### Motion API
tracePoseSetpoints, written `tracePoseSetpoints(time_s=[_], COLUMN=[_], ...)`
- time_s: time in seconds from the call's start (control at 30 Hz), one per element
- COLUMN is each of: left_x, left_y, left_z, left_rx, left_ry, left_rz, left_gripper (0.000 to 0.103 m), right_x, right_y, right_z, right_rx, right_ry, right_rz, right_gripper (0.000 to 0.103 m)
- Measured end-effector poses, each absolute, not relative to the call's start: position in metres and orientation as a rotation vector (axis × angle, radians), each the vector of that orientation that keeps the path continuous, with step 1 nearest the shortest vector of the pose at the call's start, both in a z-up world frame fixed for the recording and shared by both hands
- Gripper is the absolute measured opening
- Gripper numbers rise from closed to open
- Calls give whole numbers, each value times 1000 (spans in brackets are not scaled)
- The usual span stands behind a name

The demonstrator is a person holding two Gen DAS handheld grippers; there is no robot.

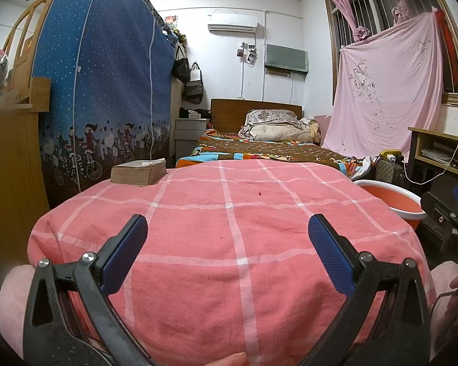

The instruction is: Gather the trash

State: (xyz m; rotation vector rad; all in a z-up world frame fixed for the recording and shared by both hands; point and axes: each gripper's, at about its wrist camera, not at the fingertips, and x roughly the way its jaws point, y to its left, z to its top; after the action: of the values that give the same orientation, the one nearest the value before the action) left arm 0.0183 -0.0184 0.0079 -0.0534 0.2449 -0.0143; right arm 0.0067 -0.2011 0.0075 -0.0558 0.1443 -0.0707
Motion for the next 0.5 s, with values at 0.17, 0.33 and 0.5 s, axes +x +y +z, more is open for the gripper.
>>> tracePoseSetpoints(time_s=[0.17, 0.33, 0.5], left_x=[18, 18, 18], left_y=[-19, -19, -19], left_z=[7, 7, 7], left_rx=[-55, -56, -58], left_ry=[246, 246, 246], left_rz=[-16, -17, -17], left_gripper=[90, 90, 90], right_x=[7, 7, 7], right_y=[-201, -201, -201], right_z=[7, 7, 7], right_rx=[-56, -55, -56], right_ry=[144, 144, 144], right_rz=[-70, -71, -70], right_gripper=[103, 103, 103])
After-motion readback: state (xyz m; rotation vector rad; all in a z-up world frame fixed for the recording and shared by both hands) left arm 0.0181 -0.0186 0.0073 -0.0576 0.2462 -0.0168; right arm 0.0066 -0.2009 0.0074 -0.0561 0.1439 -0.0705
